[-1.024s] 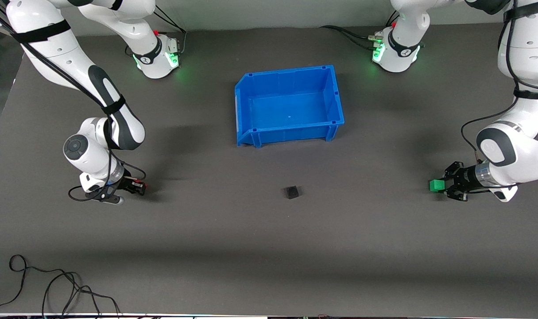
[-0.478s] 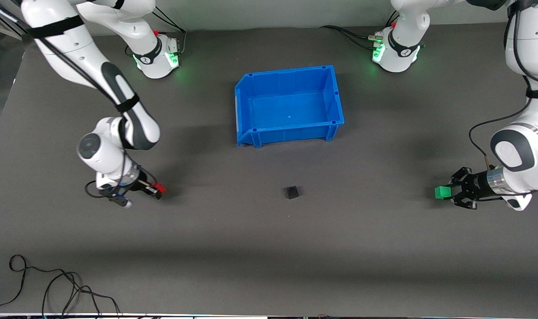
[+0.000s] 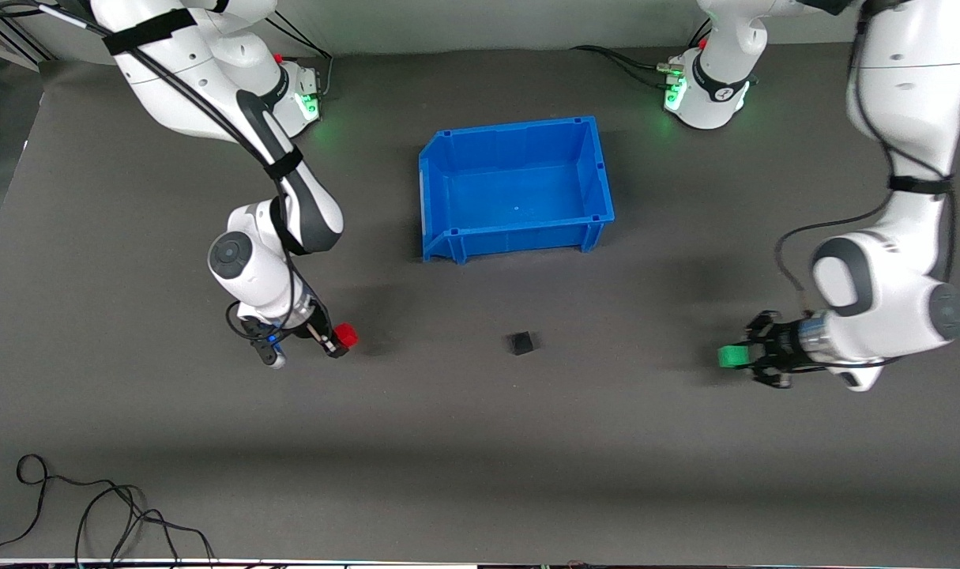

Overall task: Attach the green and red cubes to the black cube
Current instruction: 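Carry the red cube and the green cube toward the black cube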

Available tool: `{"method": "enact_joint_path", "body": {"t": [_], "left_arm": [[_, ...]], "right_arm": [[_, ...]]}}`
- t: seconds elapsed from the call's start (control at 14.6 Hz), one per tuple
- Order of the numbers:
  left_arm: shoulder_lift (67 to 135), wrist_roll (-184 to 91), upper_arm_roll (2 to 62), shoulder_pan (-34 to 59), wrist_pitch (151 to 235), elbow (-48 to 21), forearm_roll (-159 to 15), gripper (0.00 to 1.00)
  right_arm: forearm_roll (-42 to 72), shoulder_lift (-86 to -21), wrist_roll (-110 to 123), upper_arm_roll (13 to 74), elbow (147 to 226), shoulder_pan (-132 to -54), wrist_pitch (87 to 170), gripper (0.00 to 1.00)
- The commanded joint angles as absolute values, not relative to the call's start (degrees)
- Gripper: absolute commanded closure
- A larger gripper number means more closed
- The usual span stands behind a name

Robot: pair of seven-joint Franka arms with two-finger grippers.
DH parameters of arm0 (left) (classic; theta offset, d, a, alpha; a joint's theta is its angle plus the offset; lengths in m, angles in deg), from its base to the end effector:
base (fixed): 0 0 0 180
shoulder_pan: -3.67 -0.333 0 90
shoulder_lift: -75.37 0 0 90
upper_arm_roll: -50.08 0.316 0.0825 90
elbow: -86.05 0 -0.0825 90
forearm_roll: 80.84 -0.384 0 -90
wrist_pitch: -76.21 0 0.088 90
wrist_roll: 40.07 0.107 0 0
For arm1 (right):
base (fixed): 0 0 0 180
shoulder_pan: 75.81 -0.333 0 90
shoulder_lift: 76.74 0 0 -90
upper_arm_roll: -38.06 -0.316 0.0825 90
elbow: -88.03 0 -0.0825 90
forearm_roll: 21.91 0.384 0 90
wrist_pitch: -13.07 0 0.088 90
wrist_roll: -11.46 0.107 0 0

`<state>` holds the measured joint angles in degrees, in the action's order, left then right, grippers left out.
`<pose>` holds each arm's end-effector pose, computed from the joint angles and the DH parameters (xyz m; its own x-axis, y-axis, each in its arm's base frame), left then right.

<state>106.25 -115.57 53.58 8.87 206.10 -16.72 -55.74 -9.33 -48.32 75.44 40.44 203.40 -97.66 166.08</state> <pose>0.6495 -0.0331 0.2459 -0.0072 0.9555 -0.2948 0.9996 -0.0008 -0.0271 0.5863 0.2013 0.2190 0.5773 -0.8159 -0.0318 -0.8057 -0.5629 -0.1844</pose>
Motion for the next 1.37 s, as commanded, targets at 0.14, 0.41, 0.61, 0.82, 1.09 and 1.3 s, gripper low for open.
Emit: {"method": "enact_joint_path", "body": {"t": [0.14, 0.41, 0.61, 0.82, 1.09, 1.3], "left_arm": [[107.53, -127.68, 54.03, 19.47, 211.46, -16.35, -52.55, 1.00], [110.08, -135.94, 54.03, 27.65, 217.43, -16.26, -51.92, 1.00], [112.02, -141.57, 53.60, 31.44, 221.84, -15.74, -51.84, 1.00], [113.60, -143.95, 53.07, 33.55, 222.73, -14.59, -51.75, 1.00], [114.04, -145.54, 53.07, 35.92, 222.73, -14.33, -51.66, 1.00], [114.48, -148.16, 53.07, 37.42, 224.47, -14.06, -51.57, 1.00]], "right_arm": [[-9.08, -42.03, 93.53, 41.39, 190.01, -103.32, 157.40, 1.00], [-19.07, -39.39, 105.65, 41.22, 185.52, -104.64, 153.36, 1.00], [-21.12, -36.76, 112.70, 40.95, 179.46, -106.82, 148.62, 1.00], [-21.30, -32.19, 120.08, 41.22, 172.17, -109.30, 144.57, 1.00], [-21.30, -28.58, 126.32, 41.22, 167.23, -111.05, 143.33, 1.00], [-21.38, -25.42, 130.54, 41.22, 163.81, -112.81, 143.24, 1.00]]}}
